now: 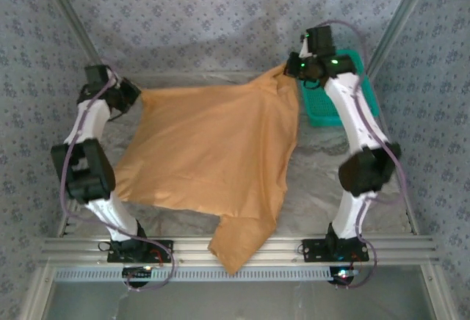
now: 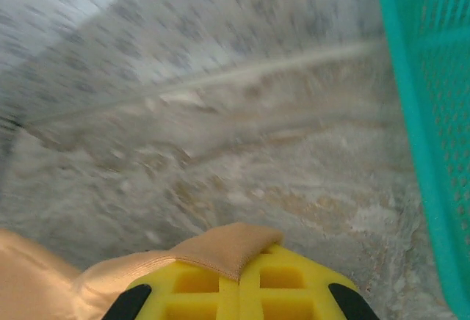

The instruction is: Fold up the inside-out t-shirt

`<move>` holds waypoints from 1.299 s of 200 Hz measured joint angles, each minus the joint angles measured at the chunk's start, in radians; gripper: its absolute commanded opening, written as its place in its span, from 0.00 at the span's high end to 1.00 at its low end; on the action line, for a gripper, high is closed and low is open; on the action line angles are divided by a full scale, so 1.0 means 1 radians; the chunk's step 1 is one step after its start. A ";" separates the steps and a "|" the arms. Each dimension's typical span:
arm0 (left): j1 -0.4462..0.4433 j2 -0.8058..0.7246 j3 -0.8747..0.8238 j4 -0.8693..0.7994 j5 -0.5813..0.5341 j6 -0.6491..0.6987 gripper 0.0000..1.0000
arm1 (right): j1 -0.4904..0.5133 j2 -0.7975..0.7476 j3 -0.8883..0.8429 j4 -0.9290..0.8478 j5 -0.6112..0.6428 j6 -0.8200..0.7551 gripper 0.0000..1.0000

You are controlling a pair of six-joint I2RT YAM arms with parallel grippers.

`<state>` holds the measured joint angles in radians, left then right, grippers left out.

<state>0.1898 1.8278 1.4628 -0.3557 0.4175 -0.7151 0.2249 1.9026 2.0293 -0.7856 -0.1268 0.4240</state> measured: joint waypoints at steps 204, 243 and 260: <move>-0.305 -0.086 -0.568 0.310 -0.014 -0.039 0.35 | 0.155 0.064 -0.665 0.189 -0.046 0.128 0.59; -0.266 -0.227 -0.741 0.364 -0.033 -0.045 0.34 | 0.209 -0.109 -0.953 0.300 -0.013 0.187 0.61; -0.266 -0.319 -0.815 0.328 -0.055 -0.042 0.34 | 0.252 -0.183 -1.045 0.332 0.002 0.222 0.62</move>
<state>-0.0765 1.5089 0.6479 -0.0280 0.3626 -0.7567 0.4770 1.7195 0.9844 -0.4541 -0.1253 0.6464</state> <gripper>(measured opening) 0.655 0.387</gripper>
